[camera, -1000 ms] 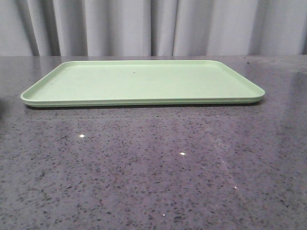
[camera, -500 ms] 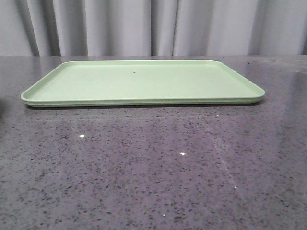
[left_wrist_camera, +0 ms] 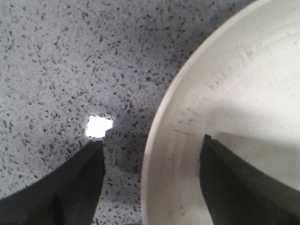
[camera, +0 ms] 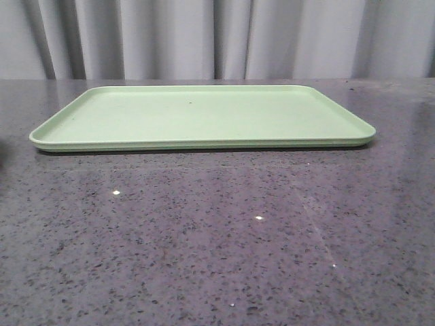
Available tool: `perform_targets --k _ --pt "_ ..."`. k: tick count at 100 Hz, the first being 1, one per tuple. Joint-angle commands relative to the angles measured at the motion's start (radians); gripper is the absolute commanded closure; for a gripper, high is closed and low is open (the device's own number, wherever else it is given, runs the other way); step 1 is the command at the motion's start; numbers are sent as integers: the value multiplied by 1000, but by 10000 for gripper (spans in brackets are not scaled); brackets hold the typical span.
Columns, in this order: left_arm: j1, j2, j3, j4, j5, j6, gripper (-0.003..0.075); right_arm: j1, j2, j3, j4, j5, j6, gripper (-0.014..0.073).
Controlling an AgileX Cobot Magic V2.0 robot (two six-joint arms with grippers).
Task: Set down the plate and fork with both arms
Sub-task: 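Carry the plate with the left gripper over the green tray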
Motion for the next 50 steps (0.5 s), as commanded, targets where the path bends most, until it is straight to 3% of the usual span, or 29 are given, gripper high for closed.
perform_targets --k 1,30,50 --pt "1 -21 -34 4 -30 -7 341 -5 8 -38 0 -62 -10 107" --pt "1 -21 -34 0 -30 -7 736 -5 8 -38 0 -62 -10 107" --pt "1 -21 -34 0 -18 -7 741 -5 8 -38 0 -62 -10 107"
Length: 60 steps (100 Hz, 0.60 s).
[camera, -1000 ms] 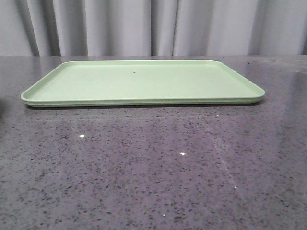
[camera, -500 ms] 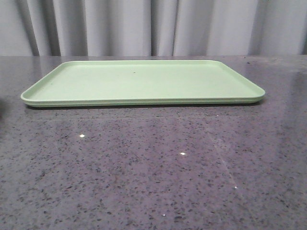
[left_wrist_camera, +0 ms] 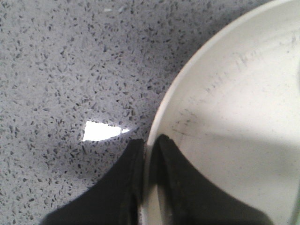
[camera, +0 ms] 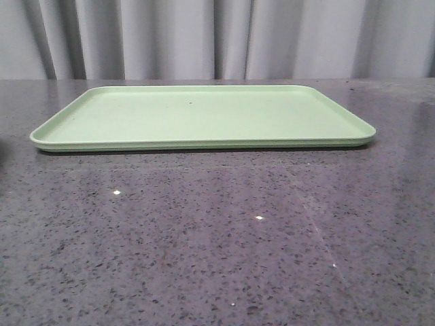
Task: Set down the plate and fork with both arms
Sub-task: 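Carry the plate with the left gripper over the green tray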
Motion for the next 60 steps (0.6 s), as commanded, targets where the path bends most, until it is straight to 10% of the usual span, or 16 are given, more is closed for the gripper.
perform_targets --k 1,60 --pt "1 -19 -22 9 -11 -7 741 -5 8 -38 0 -62 -10 107" --pt "145 -172 -24 -212 60 129 741 -5 12 -35 0 -62 -10 107"
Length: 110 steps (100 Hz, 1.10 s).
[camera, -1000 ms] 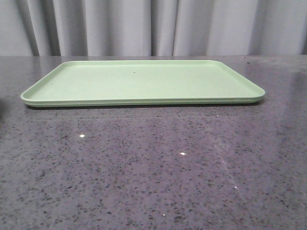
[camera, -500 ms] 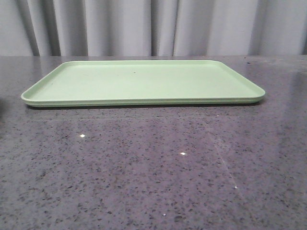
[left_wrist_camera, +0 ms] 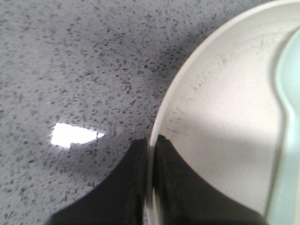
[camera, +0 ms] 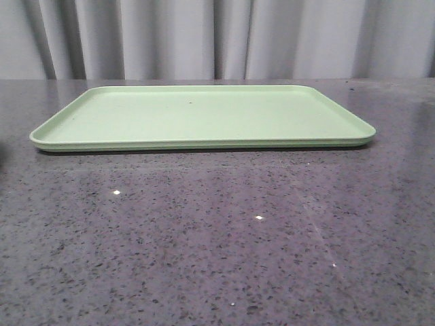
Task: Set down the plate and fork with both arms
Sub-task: 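Carry the plate with the left gripper over the green tray, then lower the plate onto the tray and open the left gripper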
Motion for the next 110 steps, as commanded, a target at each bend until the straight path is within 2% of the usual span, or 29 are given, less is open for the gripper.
perform_targets --k 1,25,63,78,110 --pt "20 -57 -25 -35 -16 23 741 -5 8 -35 0 -64 -10 107" --pt "31 -105 -122 -87 32 36 741 -5 8 -35 0 -64 -10 107" --pt "14 -69 -271 -354 25 100 741 -5 8 -35 0 -64 -10 107" --pt "-78 1 -309 -430 -13 100 741 -5 8 -35 0 -64 -10 107" --pt "-375 191 -392 -502 -185 29 741 -5 7 -35 1 -64 -10 107"
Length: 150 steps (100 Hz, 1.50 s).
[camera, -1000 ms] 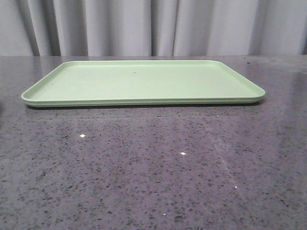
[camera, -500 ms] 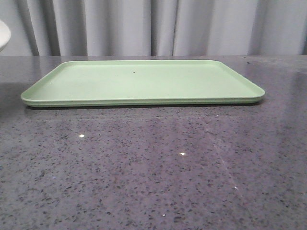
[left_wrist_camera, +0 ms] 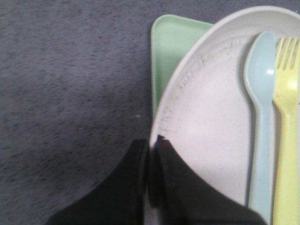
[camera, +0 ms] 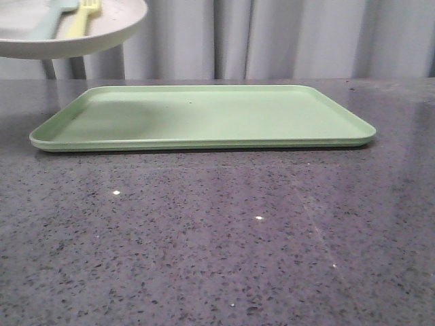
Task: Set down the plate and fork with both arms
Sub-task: 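Lower the plate onto the tray and open the left gripper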
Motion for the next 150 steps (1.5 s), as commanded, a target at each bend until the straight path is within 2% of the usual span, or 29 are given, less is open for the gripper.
perform_targets --k 1,25,46,114,124,139,150 --pt "-70 22 -61 -72 -95 -37 741 -5 7 -35 1 -64 -10 107" --pt "-236 184 -146 -110 -173 -68 741 -5 7 -35 2 -64 -10 107" --pt "-309 290 -206 -144 -198 -84 741 -5 7 -35 2 -64 -10 107" --pt "-321 390 -213 -146 -248 -84 736 -5 7 -35 2 -63 -10 107" --pt "-318 390 -213 -145 -246 -84 667 -5 7 -35 2 -62 -10 107" --pt "-317 390 -213 -145 -238 -84 500 -5 7 -35 3 -62 -10 107" --pt "-317 390 -213 -134 -236 -84 477 -5 7 -35 3 -62 -10 107"
